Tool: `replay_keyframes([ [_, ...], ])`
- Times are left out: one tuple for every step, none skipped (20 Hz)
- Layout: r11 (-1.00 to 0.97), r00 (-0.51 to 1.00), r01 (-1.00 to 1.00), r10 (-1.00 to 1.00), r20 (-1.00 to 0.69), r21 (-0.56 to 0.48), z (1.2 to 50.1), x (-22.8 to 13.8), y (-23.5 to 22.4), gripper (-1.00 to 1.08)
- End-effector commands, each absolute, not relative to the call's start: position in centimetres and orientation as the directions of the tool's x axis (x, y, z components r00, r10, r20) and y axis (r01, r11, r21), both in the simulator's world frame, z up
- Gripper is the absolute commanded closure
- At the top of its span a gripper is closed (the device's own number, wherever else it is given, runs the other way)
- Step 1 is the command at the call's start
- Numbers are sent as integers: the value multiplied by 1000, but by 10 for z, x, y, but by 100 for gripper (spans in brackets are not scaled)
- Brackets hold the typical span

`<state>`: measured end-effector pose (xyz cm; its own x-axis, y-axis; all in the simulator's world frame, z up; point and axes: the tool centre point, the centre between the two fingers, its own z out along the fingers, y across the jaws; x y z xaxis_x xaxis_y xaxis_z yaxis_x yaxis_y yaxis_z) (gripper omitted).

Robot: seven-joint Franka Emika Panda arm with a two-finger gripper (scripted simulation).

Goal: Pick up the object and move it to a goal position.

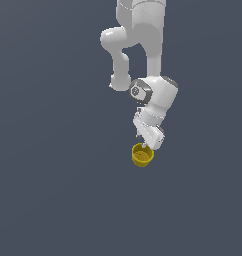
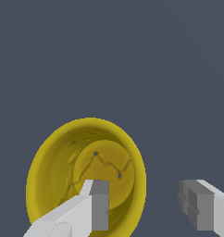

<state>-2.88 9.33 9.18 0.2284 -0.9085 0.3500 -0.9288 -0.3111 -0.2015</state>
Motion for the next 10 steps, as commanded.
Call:
replay_keyframes([
  [-153, 68, -954, -948, 311, -257, 84, -27, 91, -20],
  [-152, 68, -954, -948, 310, -258, 81, -26, 90, -20],
  [-152, 68, -954, -948, 310, -258, 78, -25, 89, -20],
  [-152, 67, -954, -948, 310, -258, 76, -24, 88, -20],
  [-152, 67, -954, -948, 310, -258, 74, -24, 88, -20],
  [-152, 67, -954, -948, 310, -259, 73, -23, 88, -20],
  [-152, 67, -954, -948, 310, -259, 72, -23, 87, -20],
  [-153, 68, -954, -948, 311, -259, 72, -23, 88, -20],
  [-153, 68, -954, -948, 311, -259, 72, -23, 88, 108],
  [-153, 68, -954, -948, 311, -259, 72, -23, 88, 108],
])
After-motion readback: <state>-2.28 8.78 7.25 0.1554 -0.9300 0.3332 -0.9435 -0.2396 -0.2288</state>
